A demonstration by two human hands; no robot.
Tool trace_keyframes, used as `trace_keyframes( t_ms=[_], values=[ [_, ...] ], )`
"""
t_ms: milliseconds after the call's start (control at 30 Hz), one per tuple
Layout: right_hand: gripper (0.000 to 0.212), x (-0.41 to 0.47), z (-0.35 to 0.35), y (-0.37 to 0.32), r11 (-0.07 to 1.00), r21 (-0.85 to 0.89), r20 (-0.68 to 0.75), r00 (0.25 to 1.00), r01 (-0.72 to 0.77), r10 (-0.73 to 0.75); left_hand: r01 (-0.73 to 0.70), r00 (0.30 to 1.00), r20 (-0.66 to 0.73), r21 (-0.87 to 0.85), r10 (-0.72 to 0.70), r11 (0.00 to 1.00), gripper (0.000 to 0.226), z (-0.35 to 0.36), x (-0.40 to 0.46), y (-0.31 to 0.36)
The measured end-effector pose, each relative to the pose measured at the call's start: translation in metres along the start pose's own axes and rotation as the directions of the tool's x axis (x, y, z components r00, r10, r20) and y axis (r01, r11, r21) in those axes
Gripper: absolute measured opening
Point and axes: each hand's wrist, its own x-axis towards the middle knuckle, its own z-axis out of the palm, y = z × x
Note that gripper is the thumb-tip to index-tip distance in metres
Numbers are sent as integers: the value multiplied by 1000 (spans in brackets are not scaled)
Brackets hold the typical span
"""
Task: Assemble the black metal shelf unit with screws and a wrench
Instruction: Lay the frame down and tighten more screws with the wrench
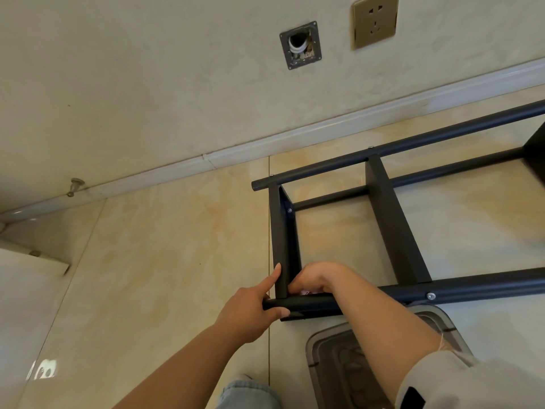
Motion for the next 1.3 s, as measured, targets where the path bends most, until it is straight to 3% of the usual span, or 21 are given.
trace_keyframes(
  t_ms=[467, 667, 867, 1300],
  values=[
    [21, 1, 2, 0, 999, -35, 13, 1000, -5, 6, 10, 1000, 4, -9, -10, 1000, 80, 3, -1, 2],
    [21, -3, -3, 0, 997, 77, 72, 997, -27, 22, 21, 1000, 8, -13, -21, 1000, 81, 2, -2, 3],
    [23, 0, 0, 0, 1000, -16, 35, 999, -18, 18, 14, 1000, 12, -13, -14, 1000, 81, 1, -3, 4],
    [18, 3, 0, 1, 999, 49, 56, 998, 1, -4, 20, 1000, 9, -23, -20, 1000, 81, 1, -3, 3]
  ],
)
